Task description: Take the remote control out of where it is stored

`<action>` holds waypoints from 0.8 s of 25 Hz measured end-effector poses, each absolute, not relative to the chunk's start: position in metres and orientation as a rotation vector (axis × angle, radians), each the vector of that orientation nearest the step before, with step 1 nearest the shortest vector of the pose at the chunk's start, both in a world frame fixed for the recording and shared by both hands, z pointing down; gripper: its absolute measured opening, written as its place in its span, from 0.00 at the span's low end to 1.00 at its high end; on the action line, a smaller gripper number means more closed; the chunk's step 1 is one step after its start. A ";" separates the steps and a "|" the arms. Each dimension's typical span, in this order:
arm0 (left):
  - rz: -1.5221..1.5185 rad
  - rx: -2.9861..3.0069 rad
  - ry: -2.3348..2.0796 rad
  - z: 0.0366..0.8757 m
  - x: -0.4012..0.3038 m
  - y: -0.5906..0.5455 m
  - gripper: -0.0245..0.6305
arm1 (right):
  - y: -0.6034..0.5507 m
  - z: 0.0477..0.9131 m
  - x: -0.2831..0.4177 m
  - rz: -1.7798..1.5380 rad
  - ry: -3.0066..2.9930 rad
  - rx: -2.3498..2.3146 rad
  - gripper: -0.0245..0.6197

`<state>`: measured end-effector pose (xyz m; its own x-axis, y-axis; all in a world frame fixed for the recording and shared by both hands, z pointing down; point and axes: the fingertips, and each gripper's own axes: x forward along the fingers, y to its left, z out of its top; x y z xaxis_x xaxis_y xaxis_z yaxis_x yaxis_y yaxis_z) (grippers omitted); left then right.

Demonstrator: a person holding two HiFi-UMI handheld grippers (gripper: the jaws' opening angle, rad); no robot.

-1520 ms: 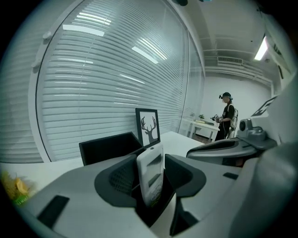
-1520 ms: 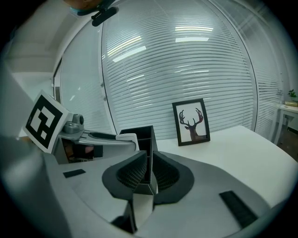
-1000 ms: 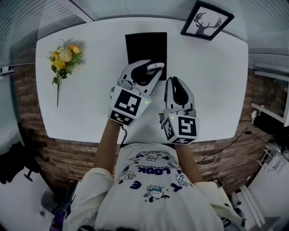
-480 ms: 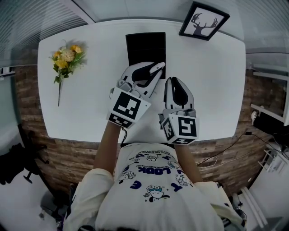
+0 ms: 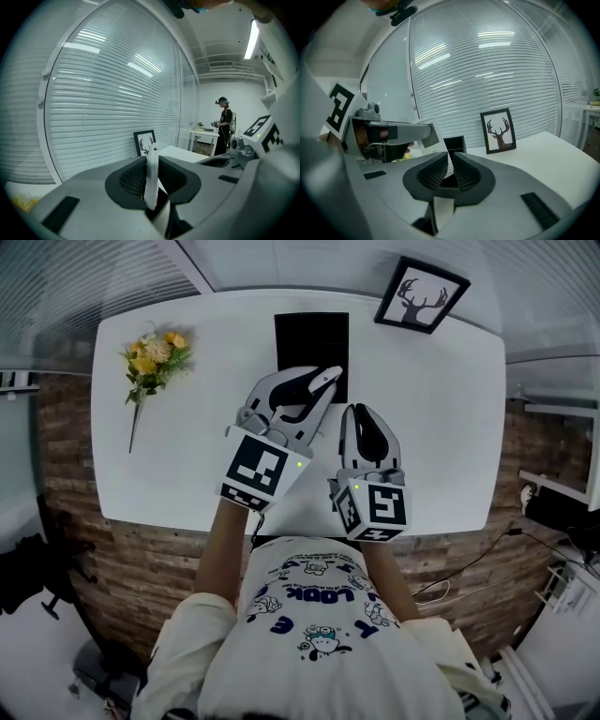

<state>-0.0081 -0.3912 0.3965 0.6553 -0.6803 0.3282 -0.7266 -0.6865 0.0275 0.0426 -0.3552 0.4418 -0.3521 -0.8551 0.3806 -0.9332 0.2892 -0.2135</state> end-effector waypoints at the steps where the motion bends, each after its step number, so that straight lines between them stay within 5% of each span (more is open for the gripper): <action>1: 0.432 2.710 -1.170 0.393 -0.010 -0.389 0.16 | -0.353 0.439 0.041 0.592 -2.369 1.662 0.13; 20: 0.359 2.671 -1.317 0.356 -0.036 -0.320 0.16 | -0.307 0.396 0.016 0.490 -2.478 1.633 0.13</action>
<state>-0.0364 -0.3201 0.3560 0.5881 -0.7609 0.2741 -0.7948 -0.6065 0.0217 0.0155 -0.3068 0.3958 -0.4040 -0.8690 0.2858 -0.9124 0.3600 -0.1949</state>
